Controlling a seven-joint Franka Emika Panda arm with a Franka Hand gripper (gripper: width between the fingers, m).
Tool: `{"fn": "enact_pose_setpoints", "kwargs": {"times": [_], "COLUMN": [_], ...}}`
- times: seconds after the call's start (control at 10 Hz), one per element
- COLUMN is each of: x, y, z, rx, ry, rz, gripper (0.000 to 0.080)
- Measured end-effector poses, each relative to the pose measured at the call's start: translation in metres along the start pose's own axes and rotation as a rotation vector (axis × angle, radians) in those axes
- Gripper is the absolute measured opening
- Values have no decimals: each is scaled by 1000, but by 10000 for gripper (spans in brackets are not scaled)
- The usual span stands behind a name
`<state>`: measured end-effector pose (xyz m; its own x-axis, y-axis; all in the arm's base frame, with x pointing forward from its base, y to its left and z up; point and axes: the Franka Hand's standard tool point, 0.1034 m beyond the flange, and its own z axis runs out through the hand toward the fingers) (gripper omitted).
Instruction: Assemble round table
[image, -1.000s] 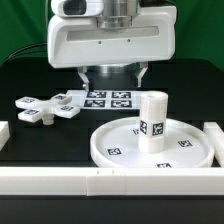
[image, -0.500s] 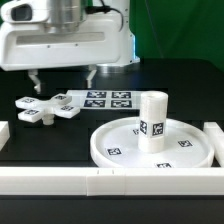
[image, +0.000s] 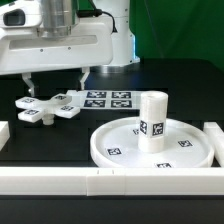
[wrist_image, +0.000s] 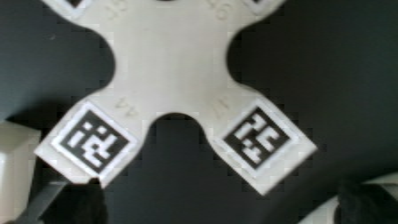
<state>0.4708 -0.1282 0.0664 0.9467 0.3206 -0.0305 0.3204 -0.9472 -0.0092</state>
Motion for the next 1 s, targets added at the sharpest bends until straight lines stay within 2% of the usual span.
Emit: {"fn": "enact_pose_setpoints", "kwargs": {"times": [0.3, 1.0], "x": [-20, -27], "y": [13, 11], "z": [13, 30], "rx": [2, 13], "ry": [-12, -36], "rz": [-8, -6], "gripper": [649, 649]}}
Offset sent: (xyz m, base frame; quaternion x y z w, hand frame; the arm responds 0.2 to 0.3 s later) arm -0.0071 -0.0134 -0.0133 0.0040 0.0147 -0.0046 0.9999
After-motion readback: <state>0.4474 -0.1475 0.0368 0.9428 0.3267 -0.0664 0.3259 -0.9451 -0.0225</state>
